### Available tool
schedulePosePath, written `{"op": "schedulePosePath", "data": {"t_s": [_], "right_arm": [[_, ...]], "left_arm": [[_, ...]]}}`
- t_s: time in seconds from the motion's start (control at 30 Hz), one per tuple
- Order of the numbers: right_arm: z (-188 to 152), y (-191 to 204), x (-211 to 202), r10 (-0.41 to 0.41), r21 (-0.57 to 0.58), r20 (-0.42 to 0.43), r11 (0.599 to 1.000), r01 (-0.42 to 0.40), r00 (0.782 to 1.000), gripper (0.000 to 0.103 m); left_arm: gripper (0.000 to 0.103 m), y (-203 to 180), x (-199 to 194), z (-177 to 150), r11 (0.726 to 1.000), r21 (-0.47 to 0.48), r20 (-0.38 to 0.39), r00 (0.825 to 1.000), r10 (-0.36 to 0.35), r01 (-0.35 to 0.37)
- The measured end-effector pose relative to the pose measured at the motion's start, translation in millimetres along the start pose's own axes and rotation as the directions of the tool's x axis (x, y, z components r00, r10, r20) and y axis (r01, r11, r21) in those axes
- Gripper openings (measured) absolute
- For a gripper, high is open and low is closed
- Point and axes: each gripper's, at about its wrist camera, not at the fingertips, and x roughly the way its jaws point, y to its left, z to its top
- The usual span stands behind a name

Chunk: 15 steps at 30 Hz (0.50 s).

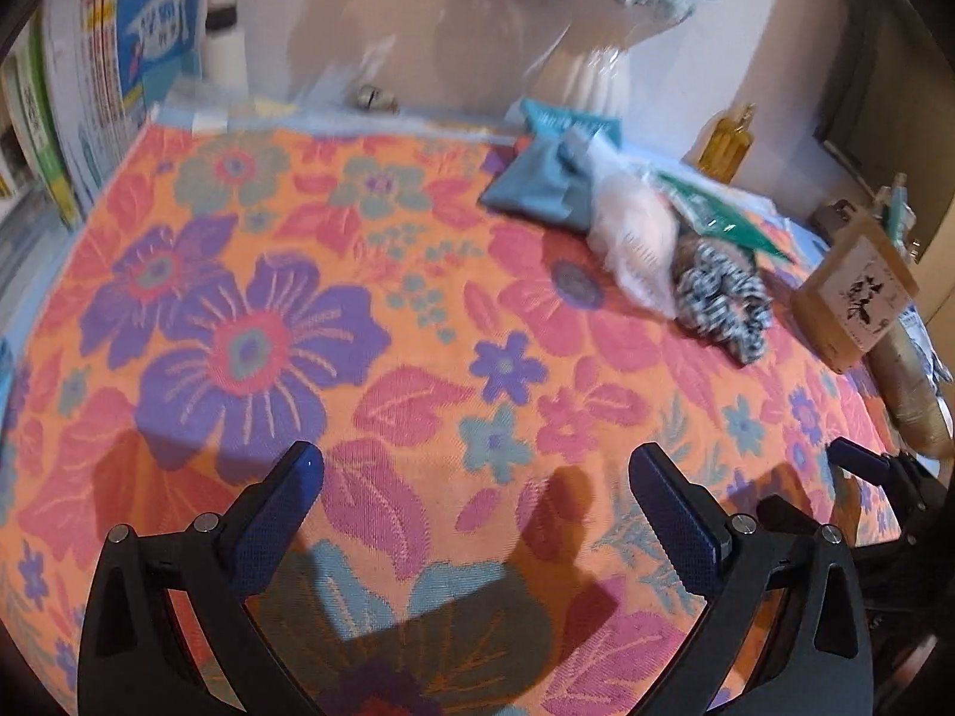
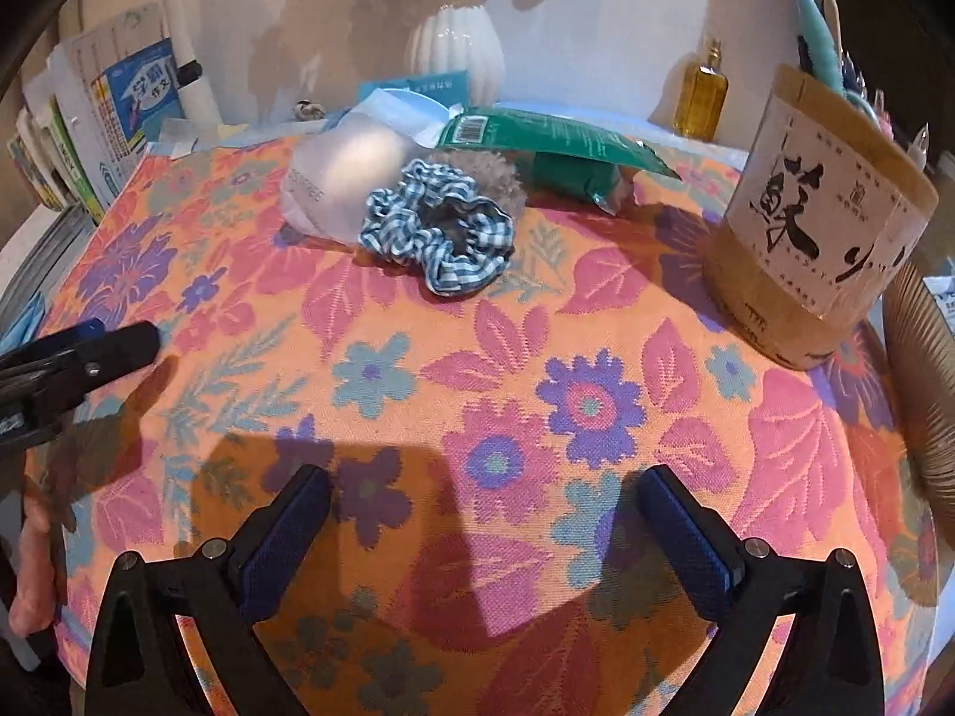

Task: Organize soft objects
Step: 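Move both grippers back over the floral table toward the remaining items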

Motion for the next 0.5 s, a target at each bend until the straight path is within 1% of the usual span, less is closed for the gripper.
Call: {"op": "schedulePosePath", "data": {"t_s": [0.07, 0.17, 0.3, 0.37, 0.43, 0.5], "right_arm": [[-0.4, -2.1, -0.4, 0.01, 0.006, 0.002, 1.0, -0.01, 1.0, 0.103], [-1.9, -1.5, -1.4, -0.001, -0.001, 0.001, 1.0, 0.001, 1.0, 0.103], [-0.9, -2.2, -0.9, 0.007, -0.002, -0.002, 1.0, -0.007, 1.0, 0.103], [-0.2, -1.2, 0.0, 0.015, -0.021, -0.016, 1.0, -0.015, 1.0, 0.103], [-0.2, -3.7, -0.6, 0.04, -0.044, -0.037, 0.998, -0.042, 0.999, 0.103], [0.0, -2.2, -2.1, 0.041, -0.074, -0.094, 0.996, -0.048, 0.995, 0.103]], "left_arm": [[0.102, -1.0, 0.0, -0.6, 1.0, 0.004, 0.003, 1.0, 0.016, -0.016], [0.102, -6.5, 2.6, -1.7, 0.998, 0.036, -0.008, 0.999, 0.051, -0.051], [0.102, -19.3, 9.0, -4.0, 0.985, 0.11, -0.03, 0.99, 0.136, -0.132], [0.102, -20.0, 8.5, -3.9, 0.984, 0.117, -0.031, 0.99, 0.139, -0.135], [0.102, -17.8, 8.4, -2.3, 0.985, 0.119, -0.04, 0.991, 0.13, -0.124], [0.103, -16.8, 10.2, 0.6, 0.984, 0.135, -0.056, 0.99, 0.128, -0.12]]}}
